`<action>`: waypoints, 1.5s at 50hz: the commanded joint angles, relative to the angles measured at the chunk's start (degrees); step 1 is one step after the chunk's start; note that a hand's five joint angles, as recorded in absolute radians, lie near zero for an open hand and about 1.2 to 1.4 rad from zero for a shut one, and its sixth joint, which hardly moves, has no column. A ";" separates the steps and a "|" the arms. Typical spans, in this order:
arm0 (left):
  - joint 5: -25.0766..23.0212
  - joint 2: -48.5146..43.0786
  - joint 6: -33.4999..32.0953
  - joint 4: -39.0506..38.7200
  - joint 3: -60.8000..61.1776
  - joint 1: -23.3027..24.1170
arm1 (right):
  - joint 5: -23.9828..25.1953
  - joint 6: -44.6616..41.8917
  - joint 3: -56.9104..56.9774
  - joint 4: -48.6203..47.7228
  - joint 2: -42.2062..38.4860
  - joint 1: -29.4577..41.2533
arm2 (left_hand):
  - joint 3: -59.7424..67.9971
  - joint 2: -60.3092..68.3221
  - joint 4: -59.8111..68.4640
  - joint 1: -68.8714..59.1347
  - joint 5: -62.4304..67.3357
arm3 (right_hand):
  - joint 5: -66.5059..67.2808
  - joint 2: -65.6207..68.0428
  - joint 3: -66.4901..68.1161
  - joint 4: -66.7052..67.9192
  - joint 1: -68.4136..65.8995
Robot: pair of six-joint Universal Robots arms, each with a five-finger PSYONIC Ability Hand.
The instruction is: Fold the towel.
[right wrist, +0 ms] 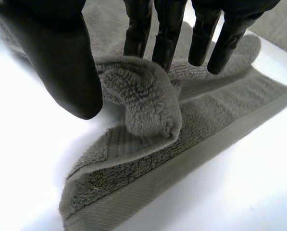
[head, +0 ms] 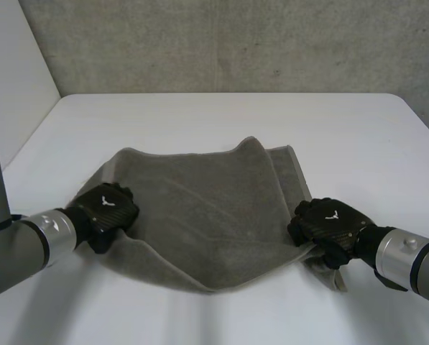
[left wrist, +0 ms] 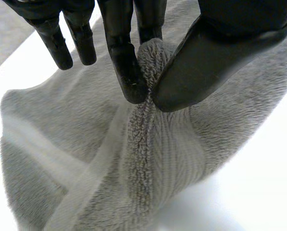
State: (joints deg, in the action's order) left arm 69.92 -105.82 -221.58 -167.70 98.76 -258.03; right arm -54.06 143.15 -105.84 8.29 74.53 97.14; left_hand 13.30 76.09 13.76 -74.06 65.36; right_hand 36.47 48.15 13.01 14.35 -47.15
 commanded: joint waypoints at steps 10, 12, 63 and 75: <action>5.32 6.41 6.15 -7.03 3.81 -6.07 | -2.10 6.62 0.90 -1.70 -1.32 -0.46 | -3.30 3.91 -3.76 -5.94 4.64 | -0.89 -2.57 -3.01 -4.35 1.57; 5.32 7.04 6.42 -7.29 4.25 -6.96 | -2.10 7.32 0.90 -2.22 -1.58 -0.37 | -3.30 3.91 -3.76 -5.94 4.64 | -0.89 -2.57 -3.01 -4.35 1.57; 5.49 9.18 18.36 -13.34 -0.21 -11.45 | -2.54 5.20 24.32 12.98 -2.26 -1.61 | -3.30 3.91 -3.76 -5.94 4.64 | 33.53 31.85 -3.01 -4.35 -32.85; 18.04 -11.40 22.41 -14.23 -36.54 -2.13 | -14.92 12.75 59.92 -4.28 -15.03 8.94 | -3.30 3.91 -3.76 -5.94 4.64 | 33.53 31.85 -3.01 -4.35 -32.85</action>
State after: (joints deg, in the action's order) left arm 81.47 -110.18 -200.07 -181.92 79.53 -263.25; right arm -62.88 151.86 -60.20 17.23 62.78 102.75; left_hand 13.30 77.04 13.76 -74.21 65.97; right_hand 66.85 74.99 13.01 14.35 -76.03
